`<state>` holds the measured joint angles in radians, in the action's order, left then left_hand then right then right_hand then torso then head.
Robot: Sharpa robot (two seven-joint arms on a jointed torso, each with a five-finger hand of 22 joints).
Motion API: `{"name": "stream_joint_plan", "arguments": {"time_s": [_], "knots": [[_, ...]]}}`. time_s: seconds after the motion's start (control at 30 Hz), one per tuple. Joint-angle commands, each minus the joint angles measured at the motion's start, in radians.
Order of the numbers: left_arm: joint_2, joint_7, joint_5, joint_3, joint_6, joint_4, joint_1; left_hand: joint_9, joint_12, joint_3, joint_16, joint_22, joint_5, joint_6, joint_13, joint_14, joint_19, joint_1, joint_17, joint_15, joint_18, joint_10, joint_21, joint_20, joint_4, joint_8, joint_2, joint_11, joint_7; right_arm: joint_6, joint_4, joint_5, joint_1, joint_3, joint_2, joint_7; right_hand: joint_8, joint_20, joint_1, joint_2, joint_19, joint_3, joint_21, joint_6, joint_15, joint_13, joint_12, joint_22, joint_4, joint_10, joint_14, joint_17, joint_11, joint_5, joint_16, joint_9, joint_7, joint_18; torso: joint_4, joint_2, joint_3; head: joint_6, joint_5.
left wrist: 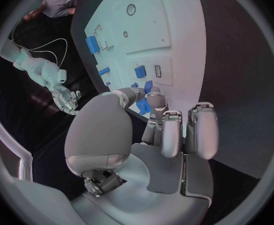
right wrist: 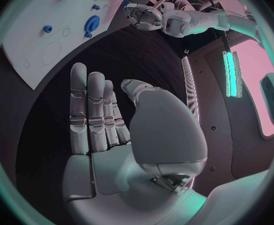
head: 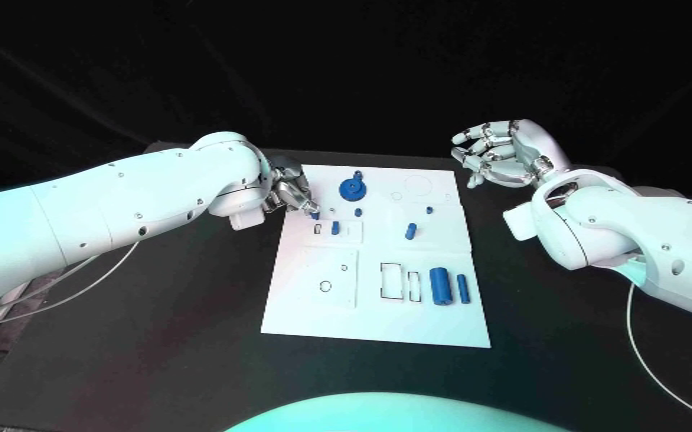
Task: Assemble the parts on the task board
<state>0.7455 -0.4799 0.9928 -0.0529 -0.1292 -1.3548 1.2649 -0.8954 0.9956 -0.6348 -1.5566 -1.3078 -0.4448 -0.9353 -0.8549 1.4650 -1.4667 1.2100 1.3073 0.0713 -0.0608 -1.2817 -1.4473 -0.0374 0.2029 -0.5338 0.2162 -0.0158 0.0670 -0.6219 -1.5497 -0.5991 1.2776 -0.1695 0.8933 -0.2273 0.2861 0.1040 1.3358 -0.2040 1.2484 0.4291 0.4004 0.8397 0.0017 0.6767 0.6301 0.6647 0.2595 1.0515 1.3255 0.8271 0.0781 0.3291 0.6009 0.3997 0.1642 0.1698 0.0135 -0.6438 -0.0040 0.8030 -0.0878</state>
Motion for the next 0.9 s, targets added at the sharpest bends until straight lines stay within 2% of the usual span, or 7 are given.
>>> {"name": "stream_joint_plan", "arguments": {"time_s": [0.03, 0.23, 0.37, 0.63, 0.9], "knots": [[-0.007, 0.019, 0.015, -0.005, 0.002, -0.003, -0.004, 0.000, 0.006, -0.199, -0.006, -0.033, -0.007, -0.008, -0.001, 0.102, -0.011, -0.007, 0.249, 0.006, 0.010, -0.005, -0.003, 0.009, -0.191, -0.004, 0.003, -0.001, -0.003, 0.003, -0.001, -0.004, -0.001, 0.000, -0.001, -0.010, 0.005, -0.003, -0.008, 0.001, 0.009, 0.004, -0.005, -0.006, -0.001, -0.001, 0.008, -0.002, -0.001, -0.007, 0.010, 0.003, 0.000, 0.005, -0.005, -0.001, 0.002, 0.012, 0.0017, -0.001, 0.0000, 0.002, -0.001], [-0.017, 0.017, 0.013, -0.012, -0.022, 0.006, -0.011, 0.000, 0.006, -0.199, -0.006, -0.033, -0.007, -0.008, -0.001, 0.102, -0.011, -0.007, 0.249, 0.006, 0.010, -0.005, -0.003, 0.009, -0.191, -0.004, 0.003, -0.001, -0.003, 0.003, 0.000, -0.004, -0.001, 0.000, -0.001, -0.010, 0.005, -0.003, -0.008, 0.001, 0.009, 0.004, -0.005, -0.006, -0.001, -0.001, 0.008, -0.002, -0.001, -0.007, 0.010, 0.003, 0.000, 0.005, -0.005, -0.001, 0.002, 0.012, 0.0031, -0.002, -0.0001, 0.005, 0.001], [-0.021, 0.011, 0.013, -0.014, -0.041, 0.016, -0.013, 0.000, 0.004, -0.199, -0.006, -0.032, -0.007, -0.008, 0.001, 0.102, -0.010, -0.008, 0.249, 0.006, 0.010, -0.004, -0.003, 0.009, -0.191, -0.004, 0.004, -0.001, -0.003, 0.002, -0.001, -0.004, -0.001, 0.000, -0.001, -0.010, 0.005, -0.003, -0.008, 0.001, 0.009, 0.004, -0.005, -0.006, -0.001, -0.001, 0.008, -0.002, -0.001, -0.007, 0.010, 0.003, 0.000, 0.005, -0.005, -0.001, 0.002, 0.012, 0.0025, 0.000, 0.0019, 0.008, 0.001], [-0.028, 0.002, 0.013, -0.014, -0.072, 0.029, -0.014, 0.000, 0.004, -0.199, -0.006, -0.032, -0.008, -0.008, 0.001, 0.102, -0.010, -0.008, 0.249, 0.007, 0.010, -0.004, -0.003, 0.009, -0.191, -0.004, 0.004, -0.001, -0.003, 0.000, -0.002, -0.004, -0.001, 0.000, 0.000, -0.011, 0.005, -0.003, -0.008, 0.001, 0.009, 0.004, -0.005, -0.006, -0.001, -0.001, 0.008, -0.002, -0.001, -0.007, 0.010, 0.003, 0.000, 0.005, -0.005, -0.001, 0.002, 0.012, 0.0003, 0.000, 0.0008, 0.011, 0.002], [-0.035, -0.007, 0.024, -0.015, -0.080, 0.039, -0.014, 0.000, 0.004, -0.199, -0.006, -0.032, -0.008, -0.008, 0.001, 0.102, -0.010, -0.008, 0.249, 0.007, 0.010, -0.004, -0.003, 0.009, -0.191, -0.004, 0.004, -0.001, -0.003, -0.001, -0.002, -0.004, -0.001, 0.000, 0.000, -0.012, 0.005, -0.003, -0.008, 0.001, 0.010, 0.005, -0.006, -0.006, -0.001, -0.002, 0.008, -0.003, -0.002, -0.008, 0.011, 0.005, 0.000, 0.005, -0.006, -0.001, 0.002, 0.012, 0.0018, 0.000, 0.0001, 0.015, 0.002]]}}
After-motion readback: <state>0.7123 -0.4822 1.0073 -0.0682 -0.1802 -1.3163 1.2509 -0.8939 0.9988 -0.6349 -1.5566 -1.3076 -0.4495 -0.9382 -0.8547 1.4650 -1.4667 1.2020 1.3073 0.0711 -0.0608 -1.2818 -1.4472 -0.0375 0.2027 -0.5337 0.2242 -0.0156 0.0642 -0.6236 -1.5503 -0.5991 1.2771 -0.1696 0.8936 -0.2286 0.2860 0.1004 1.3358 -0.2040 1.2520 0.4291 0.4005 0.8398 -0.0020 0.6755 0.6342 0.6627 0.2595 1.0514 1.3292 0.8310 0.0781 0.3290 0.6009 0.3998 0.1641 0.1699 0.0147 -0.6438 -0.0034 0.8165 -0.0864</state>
